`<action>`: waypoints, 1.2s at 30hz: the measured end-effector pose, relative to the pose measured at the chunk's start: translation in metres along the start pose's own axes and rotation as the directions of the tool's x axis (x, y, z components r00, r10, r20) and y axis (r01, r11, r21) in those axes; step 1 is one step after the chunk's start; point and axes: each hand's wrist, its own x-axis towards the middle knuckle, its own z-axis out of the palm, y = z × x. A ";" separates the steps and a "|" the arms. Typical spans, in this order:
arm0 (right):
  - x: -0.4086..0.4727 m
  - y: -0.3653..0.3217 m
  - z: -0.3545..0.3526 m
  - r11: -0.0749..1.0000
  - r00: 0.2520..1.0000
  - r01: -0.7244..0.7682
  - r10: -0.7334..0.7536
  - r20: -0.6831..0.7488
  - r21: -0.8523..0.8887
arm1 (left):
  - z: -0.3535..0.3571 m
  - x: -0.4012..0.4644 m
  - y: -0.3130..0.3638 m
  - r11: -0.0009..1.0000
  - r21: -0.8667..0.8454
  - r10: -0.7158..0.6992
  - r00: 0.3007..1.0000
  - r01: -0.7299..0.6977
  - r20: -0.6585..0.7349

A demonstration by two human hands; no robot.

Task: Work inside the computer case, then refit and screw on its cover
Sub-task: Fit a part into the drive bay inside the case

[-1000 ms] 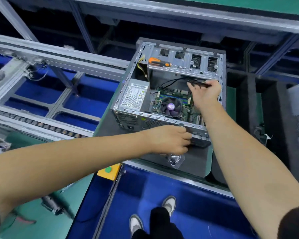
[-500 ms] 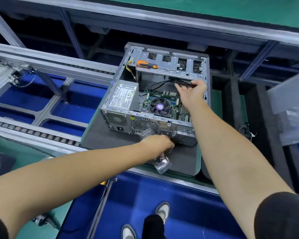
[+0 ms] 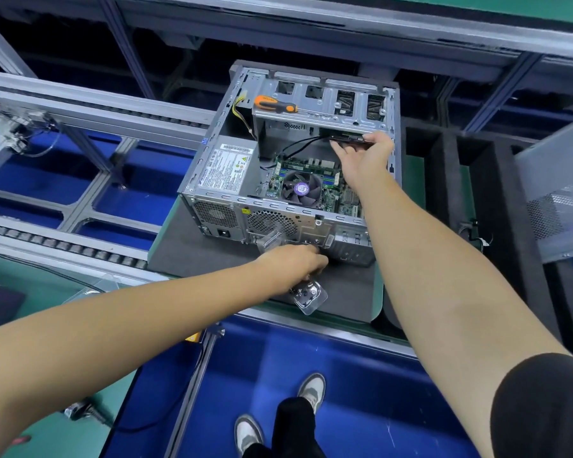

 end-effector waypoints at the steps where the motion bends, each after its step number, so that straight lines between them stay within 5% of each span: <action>1: 0.001 0.000 0.000 1.000 1.000 0.000 0.000 -0.010 0.002 | 0.000 -0.002 0.000 1.000 -0.007 0.002 1.000 -0.002 -0.010; 5: 0.001 -0.001 0.000 1.000 1.000 0.002 -0.002 -0.023 -0.001 | 0.005 -0.006 -0.006 0.999 -0.048 -0.021 1.000 0.021 0.007; 14: 0.006 -0.001 0.001 0.999 1.000 -0.002 0.002 -0.002 0.036 | 0.008 -0.007 -0.007 0.989 0.148 -0.028 0.999 0.024 0.026; 22: 0.009 0.000 0.001 1.000 1.000 0.001 -0.001 0.022 0.028 | 0.012 -0.003 -0.011 0.994 0.025 -0.111 0.991 0.110 0.068; 36: 0.012 0.001 0.000 0.999 0.999 -0.003 0.001 0.048 0.046 | 0.011 -0.010 -0.011 0.987 0.154 0.049 0.998 -0.054 0.038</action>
